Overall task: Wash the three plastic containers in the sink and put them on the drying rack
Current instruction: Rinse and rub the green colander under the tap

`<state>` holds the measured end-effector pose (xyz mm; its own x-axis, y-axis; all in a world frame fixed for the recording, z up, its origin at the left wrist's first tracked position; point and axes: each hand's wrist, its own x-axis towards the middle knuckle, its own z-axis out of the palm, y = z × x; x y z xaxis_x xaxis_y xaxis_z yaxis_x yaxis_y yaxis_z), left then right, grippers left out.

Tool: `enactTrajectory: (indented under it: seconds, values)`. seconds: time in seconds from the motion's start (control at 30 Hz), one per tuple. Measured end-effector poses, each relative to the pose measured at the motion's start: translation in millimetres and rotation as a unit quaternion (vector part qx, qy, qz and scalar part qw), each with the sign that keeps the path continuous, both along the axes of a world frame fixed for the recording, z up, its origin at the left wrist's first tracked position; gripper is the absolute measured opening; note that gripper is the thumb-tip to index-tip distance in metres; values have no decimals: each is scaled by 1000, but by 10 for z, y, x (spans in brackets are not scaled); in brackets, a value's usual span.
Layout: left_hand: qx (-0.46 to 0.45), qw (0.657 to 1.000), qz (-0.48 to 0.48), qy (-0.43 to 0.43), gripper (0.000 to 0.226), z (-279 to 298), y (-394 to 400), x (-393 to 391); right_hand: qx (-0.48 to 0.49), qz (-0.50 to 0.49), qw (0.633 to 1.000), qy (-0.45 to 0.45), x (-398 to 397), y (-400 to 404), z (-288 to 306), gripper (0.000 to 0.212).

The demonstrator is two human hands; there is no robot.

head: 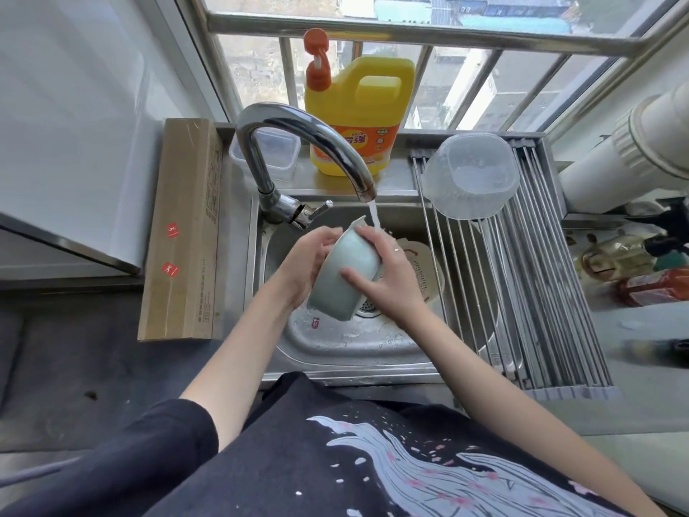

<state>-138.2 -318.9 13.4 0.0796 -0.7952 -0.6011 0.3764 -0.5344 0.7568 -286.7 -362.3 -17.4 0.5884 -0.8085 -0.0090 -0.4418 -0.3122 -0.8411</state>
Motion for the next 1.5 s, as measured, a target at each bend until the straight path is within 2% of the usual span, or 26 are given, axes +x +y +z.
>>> enactTrajectory:
  seconds: [0.07, 0.13, 0.23, 0.27, 0.33, 0.4, 0.47, 0.6, 0.67, 0.77, 0.83, 0.9, 1.0, 1.07, 1.13, 1.2, 1.27, 1.33, 1.4, 1.47, 1.5]
  values:
    - [19, 991, 71, -110, 40, -100, -52, -83, -28, 17, 999, 12, -16, 31, -17, 73]
    - [-26, 971, 124, -205, 53, -213, -67, -132, 17, -12, 1000, -11, -43, 56, 25, 74]
    - [-69, 958, 142, -240, 50, -252, -72, -98, 136, -151, 976, -78, -161, -22, 114, 68]
    - [-81, 956, 141, -243, 48, -245, -82, -82, 144, -177, 970, -79, -214, -70, 143, 66]
    - [-102, 953, 131, -253, 46, -230, -127, -82, 91, -150, 984, -29, -270, -164, 177, 63]
    - [-109, 948, 128, -270, 45, -208, -217, -143, 4, -72, 996, 60, -187, -169, 183, 59]
    - [-105, 939, 144, -294, 46, -191, -313, -203, -80, -23, 987, 138, -23, -75, 156, 58]
    - [-91, 915, 155, -362, 50, -174, -342, -226, -227, 72, 960, 145, 47, 34, 47, 55]
    - [-84, 911, 156, -372, 49, -229, -292, -206, -237, 83, 955, 156, -66, -108, 52, 60]
    - [-60, 900, 161, -401, 50, -226, -256, -190, -109, 7, 973, 203, -33, -164, 145, 85]
    - [-56, 874, 149, -458, 53, -141, -254, -204, 43, -62, 991, 113, 123, -135, 222, 84]
    - [-72, 856, 147, -491, 54, -54, -237, -244, 188, -142, 972, 12, 254, -211, 343, 81]
    - [-84, 840, 154, -514, 55, 21, -205, -318, 213, -138, 963, 90, 266, -377, 480, 81]
    - [-77, 837, 171, -514, 55, 39, -217, -322, 193, -115, 966, 125, 290, -382, 477, 62]
    - [-64, 837, 193, -507, 55, 38, -215, -302, 146, -133, 974, 110, 328, -339, 450, 45]
    - [-51, 837, 216, -500, 55, 25, -211, -265, 100, -185, 972, 100, 381, -265, 431, 44]
    - [-48, 847, 226, -479, 55, 10, -212, -263, 41, -217, 967, 129, 409, -184, 396, 46]
    - [-17, 850, 224, -477, 54, 10, -217, -289, -86, -200, 966, 142, 455, -65, 368, 43]
    - [4, 858, 245, -452, 51, -10, -216, -285, -181, -147, 966, 113, 487, 5, 353, 40]
    - [2, 863, 266, -429, 48, -29, -201, -238, -162, -128, 976, 66, 456, -38, 352, 41]
    - [-1, 860, 267, -435, 47, -35, -188, -202, -101, -136, 984, 58, 438, -71, 350, 47]
